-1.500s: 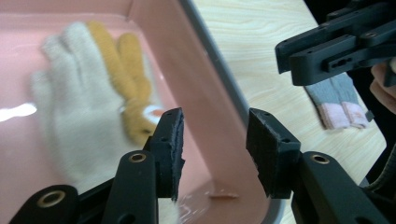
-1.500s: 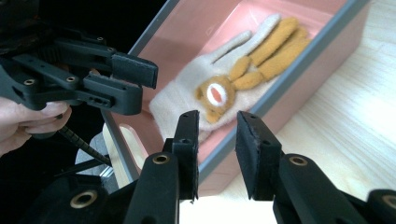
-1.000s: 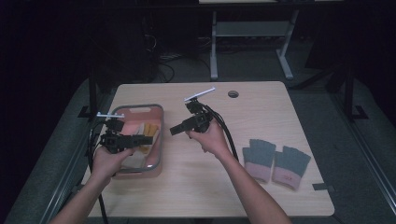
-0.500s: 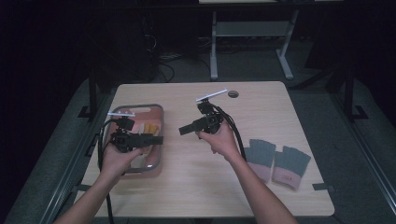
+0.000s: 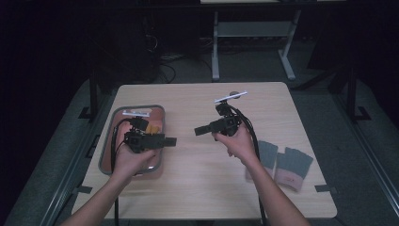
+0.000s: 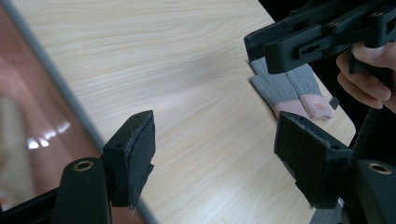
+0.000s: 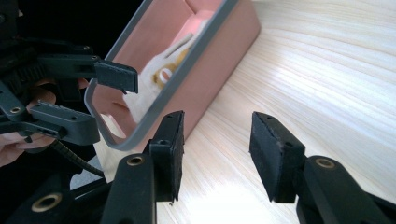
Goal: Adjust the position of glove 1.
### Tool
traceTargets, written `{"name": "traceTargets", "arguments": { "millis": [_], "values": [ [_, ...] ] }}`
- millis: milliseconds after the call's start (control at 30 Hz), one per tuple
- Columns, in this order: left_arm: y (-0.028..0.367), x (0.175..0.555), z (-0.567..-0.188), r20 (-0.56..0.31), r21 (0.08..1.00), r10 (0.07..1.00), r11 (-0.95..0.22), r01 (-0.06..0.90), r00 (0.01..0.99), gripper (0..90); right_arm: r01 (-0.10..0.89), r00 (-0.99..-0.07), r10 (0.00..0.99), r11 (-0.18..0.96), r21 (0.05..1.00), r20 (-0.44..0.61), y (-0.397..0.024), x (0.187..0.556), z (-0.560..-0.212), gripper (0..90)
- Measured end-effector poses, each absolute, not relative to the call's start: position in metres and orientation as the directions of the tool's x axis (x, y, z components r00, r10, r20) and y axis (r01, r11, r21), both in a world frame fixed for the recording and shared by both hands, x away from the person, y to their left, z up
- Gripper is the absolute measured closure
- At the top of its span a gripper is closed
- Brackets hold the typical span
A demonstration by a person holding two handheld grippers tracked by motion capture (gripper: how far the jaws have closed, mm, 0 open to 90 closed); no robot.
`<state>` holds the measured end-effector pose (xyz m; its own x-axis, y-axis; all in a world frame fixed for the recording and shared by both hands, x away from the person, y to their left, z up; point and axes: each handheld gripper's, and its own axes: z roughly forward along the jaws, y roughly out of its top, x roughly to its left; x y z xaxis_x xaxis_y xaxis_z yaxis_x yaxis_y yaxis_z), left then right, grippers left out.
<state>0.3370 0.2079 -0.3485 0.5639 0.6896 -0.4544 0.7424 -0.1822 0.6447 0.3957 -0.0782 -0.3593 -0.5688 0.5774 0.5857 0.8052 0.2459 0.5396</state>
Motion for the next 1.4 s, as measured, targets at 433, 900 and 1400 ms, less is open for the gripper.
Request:
{"name": "traceTargets", "arguments": {
  "millis": [433, 900, 1400],
  "values": [
    [0.174, 0.339, -0.347, -0.454, 0.66, 0.644, -0.221, 0.718, 0.616, 27.8, 0.814, -0.54, 0.61, 0.204, 0.545, 0.579, -0.117, 0.386, -0.36, 52.3],
    [0.138, 0.338, -0.35, -0.443, 0.668, 0.61, -0.264, 0.696, 0.657, 27.2, 0.817, -0.512, 0.648, 0.165, 0.553, 0.563, -0.154, 0.373, -0.359, 51.8],
    [0.099, 0.332, -0.358, -0.434, 0.678, 0.567, -0.307, 0.668, 0.7, 26.4, 0.832, -0.458, 0.719, 0.14, 0.537, 0.522, -0.197, 0.356, -0.371, 52.0]
  ]
}}
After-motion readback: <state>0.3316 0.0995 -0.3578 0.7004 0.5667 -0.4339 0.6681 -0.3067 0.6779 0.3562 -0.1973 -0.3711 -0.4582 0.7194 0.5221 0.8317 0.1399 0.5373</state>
